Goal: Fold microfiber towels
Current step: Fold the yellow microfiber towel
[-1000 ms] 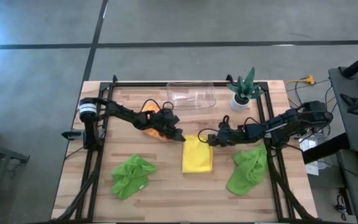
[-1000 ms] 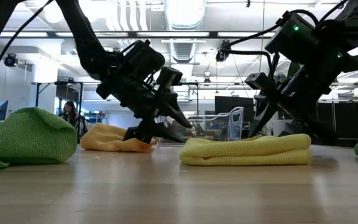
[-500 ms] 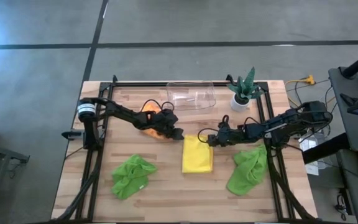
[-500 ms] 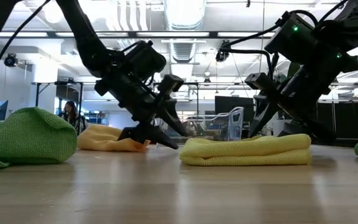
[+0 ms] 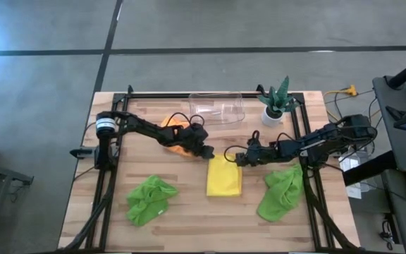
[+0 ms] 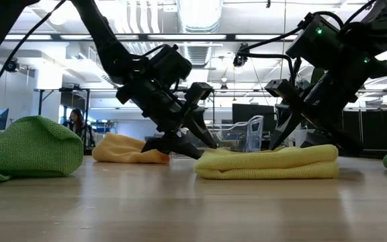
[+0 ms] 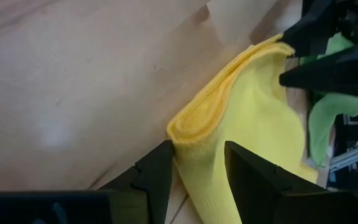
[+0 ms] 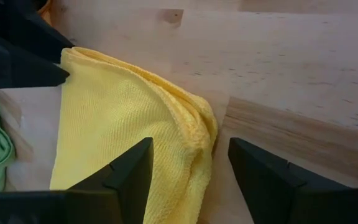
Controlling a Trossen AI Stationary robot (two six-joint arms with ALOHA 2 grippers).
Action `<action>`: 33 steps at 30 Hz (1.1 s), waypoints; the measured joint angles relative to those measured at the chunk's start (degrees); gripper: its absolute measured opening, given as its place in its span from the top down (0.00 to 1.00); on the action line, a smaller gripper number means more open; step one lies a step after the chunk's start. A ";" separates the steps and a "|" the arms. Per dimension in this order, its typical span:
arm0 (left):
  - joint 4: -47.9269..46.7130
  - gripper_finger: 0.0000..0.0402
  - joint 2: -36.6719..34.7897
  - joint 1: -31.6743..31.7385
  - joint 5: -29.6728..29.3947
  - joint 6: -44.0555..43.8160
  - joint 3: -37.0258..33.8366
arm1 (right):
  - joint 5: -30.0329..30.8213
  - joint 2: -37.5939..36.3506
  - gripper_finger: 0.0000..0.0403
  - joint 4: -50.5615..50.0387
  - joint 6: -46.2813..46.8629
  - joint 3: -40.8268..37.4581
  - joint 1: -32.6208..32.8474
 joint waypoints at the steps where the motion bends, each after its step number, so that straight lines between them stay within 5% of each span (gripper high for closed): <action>1: -0.48 0.69 -0.08 0.00 0.13 0.42 0.07 | 0.02 0.00 0.50 -0.06 -0.09 0.00 0.00; 10: -1.27 0.97 -0.11 -0.61 0.52 3.29 -0.07 | 0.04 0.14 0.73 -0.37 -3.14 -0.13 -0.03; 18: -0.07 1.00 -1.24 -0.66 -0.07 6.13 0.03 | 0.04 0.15 0.96 -0.05 -7.18 -0.13 -0.04; 33: -0.35 1.00 -8.54 -1.13 -9.22 23.79 0.07 | 2.99 -1.83 0.98 0.16 -20.29 2.78 0.16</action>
